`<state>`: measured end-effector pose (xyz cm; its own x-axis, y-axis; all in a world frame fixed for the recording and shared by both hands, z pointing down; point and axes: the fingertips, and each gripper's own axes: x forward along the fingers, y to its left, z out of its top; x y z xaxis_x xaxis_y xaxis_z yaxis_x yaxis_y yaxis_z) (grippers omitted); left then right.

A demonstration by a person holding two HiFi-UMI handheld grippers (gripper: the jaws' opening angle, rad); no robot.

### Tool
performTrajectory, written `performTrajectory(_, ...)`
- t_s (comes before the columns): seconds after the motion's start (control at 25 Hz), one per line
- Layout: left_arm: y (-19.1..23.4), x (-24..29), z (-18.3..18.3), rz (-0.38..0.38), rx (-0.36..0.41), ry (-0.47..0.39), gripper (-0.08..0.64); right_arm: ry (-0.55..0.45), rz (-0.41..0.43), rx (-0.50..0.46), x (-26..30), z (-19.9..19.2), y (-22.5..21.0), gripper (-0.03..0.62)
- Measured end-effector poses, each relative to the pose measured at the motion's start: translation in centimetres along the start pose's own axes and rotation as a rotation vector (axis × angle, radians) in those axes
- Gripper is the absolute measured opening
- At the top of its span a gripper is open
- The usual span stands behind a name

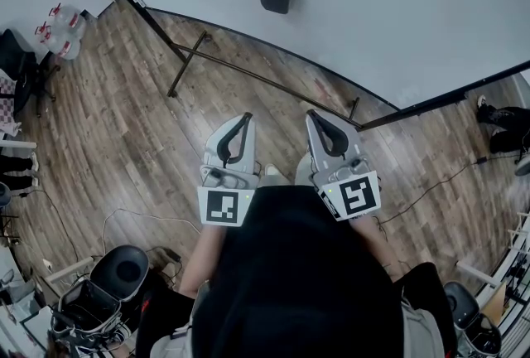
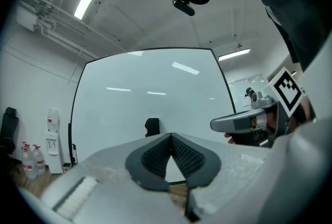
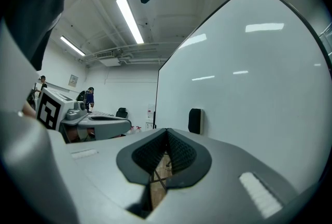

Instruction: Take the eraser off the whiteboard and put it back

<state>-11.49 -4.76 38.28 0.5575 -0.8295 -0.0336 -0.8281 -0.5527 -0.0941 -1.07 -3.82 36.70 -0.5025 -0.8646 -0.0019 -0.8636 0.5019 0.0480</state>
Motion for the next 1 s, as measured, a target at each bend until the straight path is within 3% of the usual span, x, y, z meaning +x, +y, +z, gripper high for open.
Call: performTrajectory(1.0,0.8,0.2,0.5,0.028,-0.006,-0.028,0.002,0.018,0.053,-0.019,1.5,0.4,1.1,0.001)
